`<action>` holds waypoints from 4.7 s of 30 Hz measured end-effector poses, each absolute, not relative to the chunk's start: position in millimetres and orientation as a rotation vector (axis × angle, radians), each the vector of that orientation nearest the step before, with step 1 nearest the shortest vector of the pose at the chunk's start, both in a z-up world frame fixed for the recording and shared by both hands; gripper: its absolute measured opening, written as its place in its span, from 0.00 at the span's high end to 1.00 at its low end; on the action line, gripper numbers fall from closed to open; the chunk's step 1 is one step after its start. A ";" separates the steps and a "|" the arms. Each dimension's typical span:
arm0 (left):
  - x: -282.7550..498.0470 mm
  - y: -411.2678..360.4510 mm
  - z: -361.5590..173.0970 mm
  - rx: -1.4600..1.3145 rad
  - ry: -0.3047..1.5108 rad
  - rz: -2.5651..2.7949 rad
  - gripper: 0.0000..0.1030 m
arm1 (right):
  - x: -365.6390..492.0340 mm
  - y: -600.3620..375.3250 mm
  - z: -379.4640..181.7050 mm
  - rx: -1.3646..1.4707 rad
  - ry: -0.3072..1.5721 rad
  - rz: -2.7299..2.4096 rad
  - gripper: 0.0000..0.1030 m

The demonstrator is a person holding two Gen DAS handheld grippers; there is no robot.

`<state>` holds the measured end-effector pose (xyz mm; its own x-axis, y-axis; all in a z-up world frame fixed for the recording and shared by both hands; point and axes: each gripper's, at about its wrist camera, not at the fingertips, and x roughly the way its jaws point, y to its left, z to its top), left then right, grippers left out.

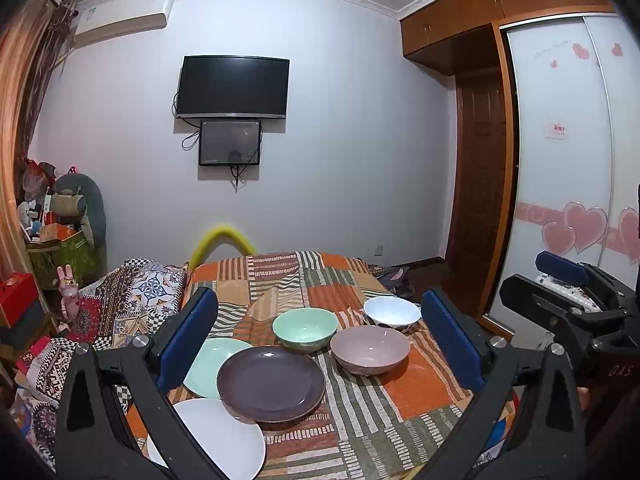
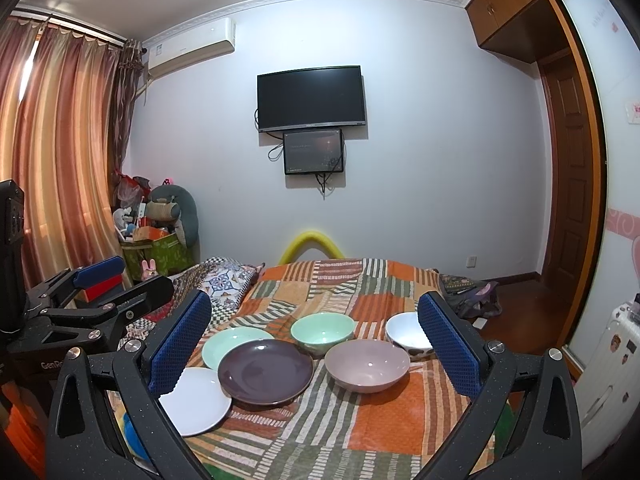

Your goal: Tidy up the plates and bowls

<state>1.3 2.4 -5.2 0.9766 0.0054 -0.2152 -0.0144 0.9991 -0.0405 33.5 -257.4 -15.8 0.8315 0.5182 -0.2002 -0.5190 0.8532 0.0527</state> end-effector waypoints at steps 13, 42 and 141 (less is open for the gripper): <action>1.1 4.6 -6.3 -0.053 0.222 0.004 0.00 | 33.8 -257.0 -16.0 -0.007 0.211 0.549 0.00; 5.0 14.7 -6.4 -0.082 0.241 -0.015 0.00 | 36.9 -256.0 -20.0 -0.010 0.220 0.552 0.00; 159.8 161.1 -192.2 -0.205 0.873 0.016 0.83 | 191.8 -150.7 -171.5 -0.028 0.943 0.626 0.78</action>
